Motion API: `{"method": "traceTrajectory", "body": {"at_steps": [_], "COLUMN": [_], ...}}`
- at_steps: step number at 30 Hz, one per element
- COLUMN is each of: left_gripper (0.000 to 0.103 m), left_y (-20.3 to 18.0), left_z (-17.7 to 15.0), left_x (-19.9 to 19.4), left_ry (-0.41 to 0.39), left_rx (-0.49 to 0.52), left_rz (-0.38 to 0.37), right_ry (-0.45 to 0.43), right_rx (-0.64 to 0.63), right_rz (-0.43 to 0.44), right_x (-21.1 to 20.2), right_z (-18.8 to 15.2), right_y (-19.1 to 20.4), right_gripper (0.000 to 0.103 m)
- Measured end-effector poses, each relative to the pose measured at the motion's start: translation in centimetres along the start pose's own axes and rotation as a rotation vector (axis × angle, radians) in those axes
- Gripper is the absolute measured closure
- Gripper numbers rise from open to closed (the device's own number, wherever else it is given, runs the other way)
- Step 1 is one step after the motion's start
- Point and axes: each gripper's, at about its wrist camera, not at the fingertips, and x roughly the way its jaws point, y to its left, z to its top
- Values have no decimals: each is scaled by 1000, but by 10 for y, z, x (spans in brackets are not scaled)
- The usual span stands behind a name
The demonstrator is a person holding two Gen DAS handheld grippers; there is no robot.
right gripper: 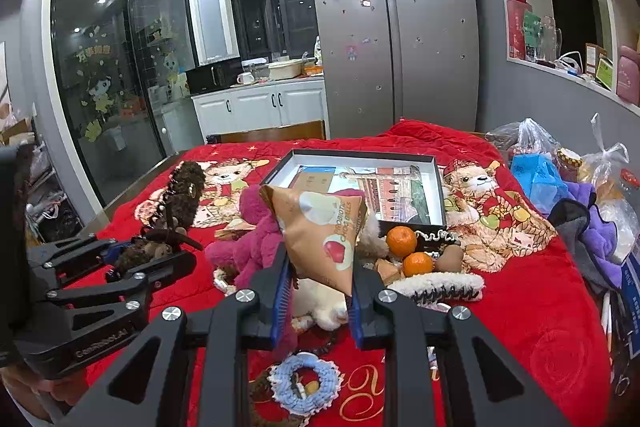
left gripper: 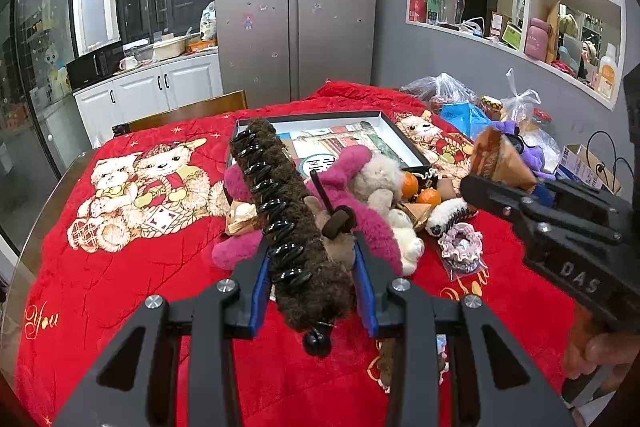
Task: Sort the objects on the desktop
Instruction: 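Lift the brush with the left tool while the right tool lifts the packet toward the picture box, then lower the brush into the picture box with the left tool while the right tool lowers the packet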
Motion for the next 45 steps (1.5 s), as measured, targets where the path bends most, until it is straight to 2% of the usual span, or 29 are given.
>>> {"method": "traceTrajectory", "body": {"at_steps": [14, 26, 33, 40, 45], "left_gripper": [66, 66, 66, 66, 66], "left_y": [8, 21, 32, 40, 44], "left_z": [32, 102, 128, 154, 159], "left_x": [26, 67, 131, 222, 276], "left_ry": [-2, -29, 37, 135, 184], "left_rx": [-14, 15, 3, -16, -17], "left_rz": [0, 41, 46, 25, -7], "right_ry": [27, 19, 71, 152, 218], "right_rx": [-1, -60, -103, -76, -38], "right_rz": [40, -13, -95, -77, -63], "right_x": [37, 69, 119, 183, 231], "right_z": [21, 71, 98, 110, 113], "right_y": [13, 8, -6, -38, -62], "right_gripper": [78, 78, 78, 78, 78]}}
